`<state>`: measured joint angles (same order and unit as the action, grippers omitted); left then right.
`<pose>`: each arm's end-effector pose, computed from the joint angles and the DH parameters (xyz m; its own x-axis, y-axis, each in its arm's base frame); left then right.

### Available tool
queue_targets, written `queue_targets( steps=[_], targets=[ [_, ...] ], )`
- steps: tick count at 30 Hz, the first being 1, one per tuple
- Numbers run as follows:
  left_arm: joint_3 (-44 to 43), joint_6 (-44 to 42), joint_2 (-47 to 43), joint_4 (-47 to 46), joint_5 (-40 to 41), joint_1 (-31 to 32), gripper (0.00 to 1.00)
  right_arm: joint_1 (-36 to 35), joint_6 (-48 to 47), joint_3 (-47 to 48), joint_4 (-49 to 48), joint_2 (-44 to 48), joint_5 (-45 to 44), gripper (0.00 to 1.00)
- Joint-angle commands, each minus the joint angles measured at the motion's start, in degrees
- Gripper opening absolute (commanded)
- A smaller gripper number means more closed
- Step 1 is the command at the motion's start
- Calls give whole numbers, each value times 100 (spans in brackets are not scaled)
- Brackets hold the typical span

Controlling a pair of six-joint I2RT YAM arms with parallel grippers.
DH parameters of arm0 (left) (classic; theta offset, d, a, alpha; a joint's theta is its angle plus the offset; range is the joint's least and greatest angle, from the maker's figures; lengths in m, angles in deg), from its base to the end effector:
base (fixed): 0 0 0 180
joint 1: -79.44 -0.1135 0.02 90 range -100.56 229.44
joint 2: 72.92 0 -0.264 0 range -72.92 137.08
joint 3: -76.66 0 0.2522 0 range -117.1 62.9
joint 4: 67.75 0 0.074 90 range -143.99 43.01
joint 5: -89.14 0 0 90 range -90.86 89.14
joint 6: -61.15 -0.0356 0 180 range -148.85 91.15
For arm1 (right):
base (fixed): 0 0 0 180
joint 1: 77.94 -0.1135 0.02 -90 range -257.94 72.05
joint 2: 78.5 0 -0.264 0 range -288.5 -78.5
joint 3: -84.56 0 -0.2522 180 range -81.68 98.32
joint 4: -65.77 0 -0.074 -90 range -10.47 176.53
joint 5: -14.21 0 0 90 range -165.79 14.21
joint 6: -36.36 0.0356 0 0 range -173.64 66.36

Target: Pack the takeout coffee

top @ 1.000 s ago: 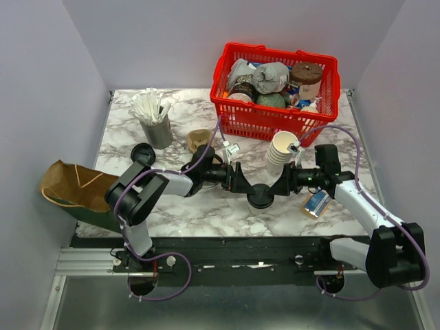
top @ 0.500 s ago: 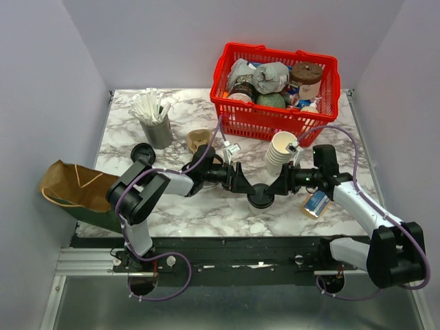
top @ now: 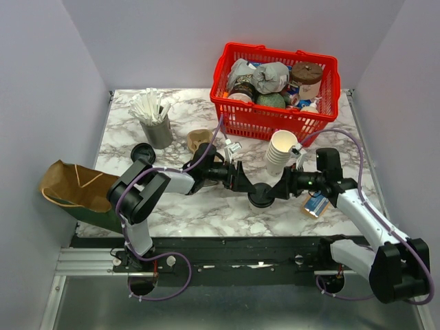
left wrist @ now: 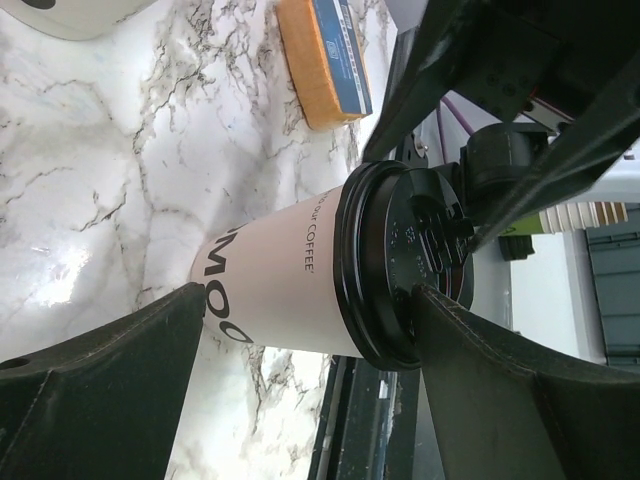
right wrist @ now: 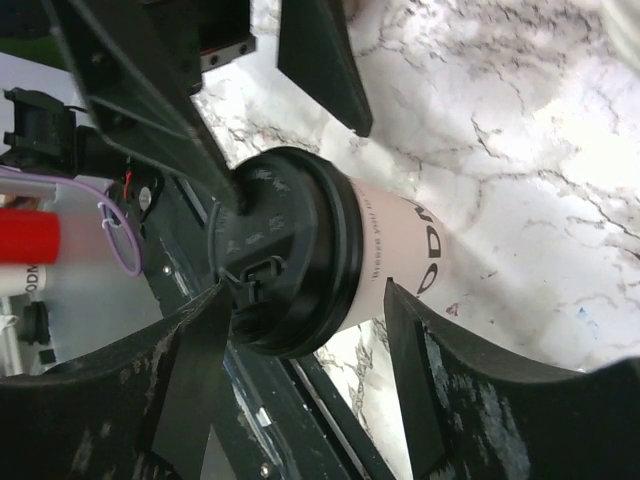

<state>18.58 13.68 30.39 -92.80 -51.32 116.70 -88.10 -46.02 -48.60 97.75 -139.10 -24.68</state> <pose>0.2612 -0.2332 0.1580 -0.8523 0.1076 -0.5119 0.5230 0.1916 -0.8305 0.1945 0.0630 0.2145 -0.7843 -0.0560 -0.6178 -0.5463 0.5343 0.6451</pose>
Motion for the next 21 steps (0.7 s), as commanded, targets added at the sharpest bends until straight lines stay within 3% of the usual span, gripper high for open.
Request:
queue_targets(
  steps=[1, 9, 16, 21],
  targets=[
    [-68, -350, -12, 242, 27, 10, 91, -22, -32, 5, 182, 320, -154, 73],
    [-244, -438, -109, 356, -8, -8, 91, -22, -550, 593, 182, -4, -908, 74],
    [-227, -622, -285, 549, 18, -69, 91, -4, -1744, 1112, 428, -303, -1376, 71],
    [-148, -772, -434, 681, 27, -78, 91, 4, -2430, 1394, 612, -602, -1393, 63]
  ],
)
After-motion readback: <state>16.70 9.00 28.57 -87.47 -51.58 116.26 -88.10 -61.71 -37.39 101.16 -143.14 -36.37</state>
